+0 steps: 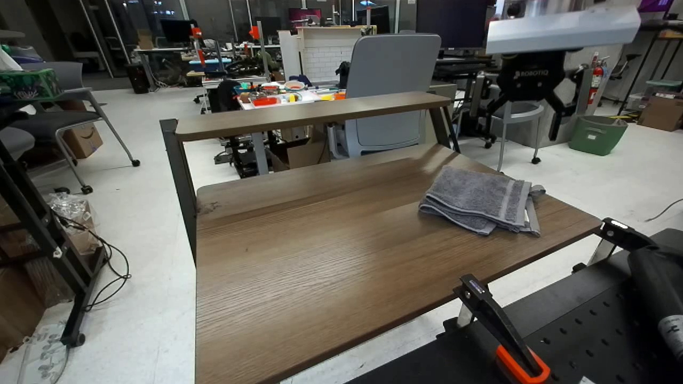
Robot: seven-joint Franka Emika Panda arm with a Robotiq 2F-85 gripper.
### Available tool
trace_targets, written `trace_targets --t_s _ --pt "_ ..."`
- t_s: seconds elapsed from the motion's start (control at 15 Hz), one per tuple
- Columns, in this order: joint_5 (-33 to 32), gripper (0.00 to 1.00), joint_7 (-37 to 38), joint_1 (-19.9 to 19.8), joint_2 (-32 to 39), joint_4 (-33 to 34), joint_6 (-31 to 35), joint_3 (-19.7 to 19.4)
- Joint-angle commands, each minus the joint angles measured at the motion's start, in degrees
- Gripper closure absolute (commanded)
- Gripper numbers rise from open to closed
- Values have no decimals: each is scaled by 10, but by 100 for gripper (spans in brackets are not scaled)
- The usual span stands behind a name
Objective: Slide the cloth to the left on the table
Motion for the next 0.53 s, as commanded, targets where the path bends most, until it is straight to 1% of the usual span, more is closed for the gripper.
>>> trace_targets --t_s 0.0,0.27,0.47 --pt "47 0 -27 13 52 -1 54 -18" --pt "125 0 -89 13 115 18 76 -8" --pt "157 0 -112 28 161 42 83 -13"
